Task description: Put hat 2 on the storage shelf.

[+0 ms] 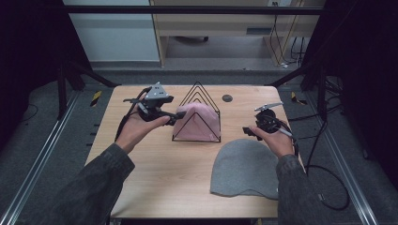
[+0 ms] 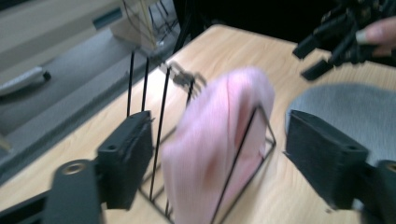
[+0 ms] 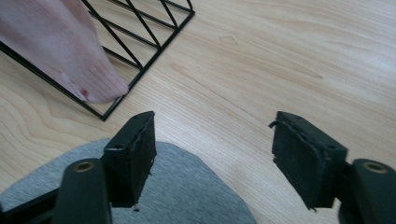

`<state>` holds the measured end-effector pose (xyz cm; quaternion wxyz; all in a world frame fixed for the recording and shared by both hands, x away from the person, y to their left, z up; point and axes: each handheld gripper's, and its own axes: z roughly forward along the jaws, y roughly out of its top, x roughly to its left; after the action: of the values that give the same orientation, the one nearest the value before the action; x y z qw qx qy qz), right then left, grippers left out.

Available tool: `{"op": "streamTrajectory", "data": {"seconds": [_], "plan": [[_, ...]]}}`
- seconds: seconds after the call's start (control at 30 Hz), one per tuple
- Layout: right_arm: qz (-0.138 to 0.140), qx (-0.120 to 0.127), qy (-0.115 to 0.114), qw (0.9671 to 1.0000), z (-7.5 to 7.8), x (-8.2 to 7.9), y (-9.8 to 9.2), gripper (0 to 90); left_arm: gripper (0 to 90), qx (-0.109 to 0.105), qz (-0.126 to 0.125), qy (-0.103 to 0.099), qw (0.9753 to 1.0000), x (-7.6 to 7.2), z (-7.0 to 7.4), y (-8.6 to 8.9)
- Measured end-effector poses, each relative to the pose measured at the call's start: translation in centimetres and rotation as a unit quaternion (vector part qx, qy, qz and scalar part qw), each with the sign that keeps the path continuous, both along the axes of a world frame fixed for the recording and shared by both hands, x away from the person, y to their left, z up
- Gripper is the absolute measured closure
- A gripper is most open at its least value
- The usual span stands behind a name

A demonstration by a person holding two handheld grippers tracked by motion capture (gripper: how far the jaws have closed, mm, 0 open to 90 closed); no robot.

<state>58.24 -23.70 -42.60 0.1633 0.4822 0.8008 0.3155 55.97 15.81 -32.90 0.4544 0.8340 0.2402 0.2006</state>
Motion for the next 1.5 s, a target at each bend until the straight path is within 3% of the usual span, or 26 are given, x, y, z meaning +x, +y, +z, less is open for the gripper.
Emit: {"op": "streamTrajectory", "data": {"seconds": [0.2, 0.27, 0.3, 0.33, 0.43, 0.47, 0.5, 0.53, 0.57, 0.7, 0.8, 0.93, 1.13, 1.5], "plan": [[-0.007, -0.007, 0.019, 0.9998, -1.6, -0.3, -0.9, 43.1, 9.1, 0.009, 0.015, 0.020, 0.9996, -2.3, -2.4, 2.6], [-0.012, -0.010, 0.024, 0.9996, -2.2, -0.5, -1.1, 45.0, 8.3, 0.014, 0.021, 0.026, 0.9993, -3.0, -3.5, 3.4], [-0.013, -0.012, 0.028, 0.9994, -2.6, -0.6, -1.2, 45.6, 8.2, 0.020, 0.032, 0.032, 0.9988, -4.0, -5.0, 4.3], [-0.012, -0.013, 0.030, 0.9994, -3.0, -0.7, -1.4, 46.1, 8.1, 0.020, 0.032, 0.032, 0.9988, -4.0, -5.0, 4.3], [-0.021, -0.014, 0.034, 0.9991, -3.9, -1.2, -2.0, 46.5, 8.2, 0.031, 0.054, 0.045, 0.9971, -5.7, -7.9, 6.1], [-0.025, -0.010, 0.040, 0.9988, -4.0, -1.5, -2.2, 46.5, 8.2, 0.031, 0.054, 0.045, 0.9971, -5.7, -7.9, 6.1], [-0.029, -0.010, 0.039, 0.9988, -4.2, -1.7, -2.4, 46.5, 8.2, 0.037, 0.066, 0.044, 0.9962, -6.5, -9.2, 7.0], [-0.030, -0.010, 0.040, 0.9987, -4.3, -1.9, -2.6, 46.4, 8.4, 0.037, 0.066, 0.044, 0.9962, -6.5, -9.2, 7.0], [-0.032, -0.009, 0.040, 0.9986, -4.4, -2.1, -2.8, 46.2, 8.7, 0.038, 0.079, 0.047, 0.9950, -7.0, -10.4, 7.8], [-0.036, -0.008, 0.043, 0.9984, -4.7, -2.5, -3.1, 46.0, 9.3, 0.035, 0.094, 0.057, 0.9933, -7.6, -11.9, 9.3], [-0.037, -0.009, 0.043, 0.9984, -4.8, -2.7, -3.2, 46.1, 9.3, 0.051, 0.102, 0.056, 0.9919, -8.2, -12.0, 10.7], [-0.032, -0.010, 0.044, 0.9985, -4.9, -3.0, -3.0, 46.4, 9.5, 0.030, 0.117, 0.056, 0.9911, -8.8, -11.8, 12.2], [-0.032, -0.017, 0.048, 0.9982, -5.3, -2.9, -2.9, 46.1, 9.5, 0.032, 0.127, 0.064, 0.9893, -8.8, -12.3, 12.7], [-0.026, -0.029, 0.047, 0.9981, -5.7, -3.1, -2.6, 51.9, 9.6, 0.031, 0.132, 0.067, 0.9886, -8.8, -12.4, 12.9]]}}
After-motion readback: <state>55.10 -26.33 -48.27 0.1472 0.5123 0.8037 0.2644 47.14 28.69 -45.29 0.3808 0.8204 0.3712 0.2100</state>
